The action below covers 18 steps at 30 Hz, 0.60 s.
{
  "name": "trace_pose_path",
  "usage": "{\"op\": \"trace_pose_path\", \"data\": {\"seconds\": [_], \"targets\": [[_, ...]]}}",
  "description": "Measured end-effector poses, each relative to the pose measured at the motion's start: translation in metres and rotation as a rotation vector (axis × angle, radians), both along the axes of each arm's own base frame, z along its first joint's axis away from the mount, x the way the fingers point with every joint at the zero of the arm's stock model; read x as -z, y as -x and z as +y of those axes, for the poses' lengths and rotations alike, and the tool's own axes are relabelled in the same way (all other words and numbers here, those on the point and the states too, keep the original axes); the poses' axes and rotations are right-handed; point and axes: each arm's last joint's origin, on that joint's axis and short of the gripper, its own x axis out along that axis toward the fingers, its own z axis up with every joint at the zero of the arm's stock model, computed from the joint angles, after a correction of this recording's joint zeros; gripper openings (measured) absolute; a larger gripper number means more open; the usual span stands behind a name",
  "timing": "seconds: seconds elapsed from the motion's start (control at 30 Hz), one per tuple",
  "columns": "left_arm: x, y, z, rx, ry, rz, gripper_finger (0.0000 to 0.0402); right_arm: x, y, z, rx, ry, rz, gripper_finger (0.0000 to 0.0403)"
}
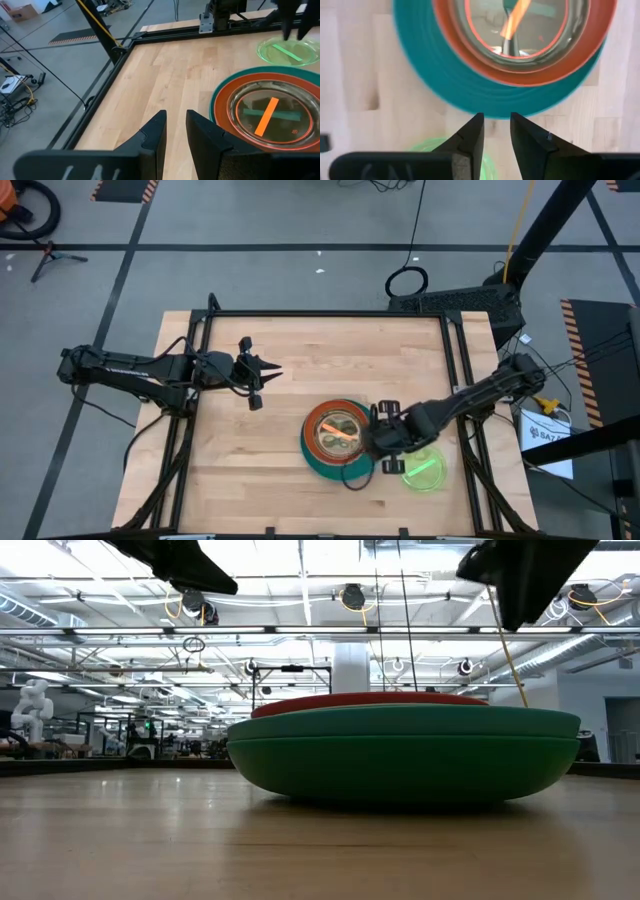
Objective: Stack plastic plates
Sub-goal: Stack the transparent green plate on the transparent orange plate
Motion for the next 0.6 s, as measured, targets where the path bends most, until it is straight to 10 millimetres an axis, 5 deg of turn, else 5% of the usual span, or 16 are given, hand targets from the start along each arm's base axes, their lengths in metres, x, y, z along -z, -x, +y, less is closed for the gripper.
{"op": "trace_pose_path", "data": {"seconds": [0.27,0.6], "targets": [[-0.003,-0.001,0.000,-0.007,0.019,-0.038,0.0081,-0.007,0.030,0.015,-0.042,-0.025,-0.079,0.0090],[-0.005,-0.002,0.000,-0.039,0.105,-0.083,0.0081,0.041,0.083,-0.002,0.047,-0.078,-0.100,0.0090]]}}
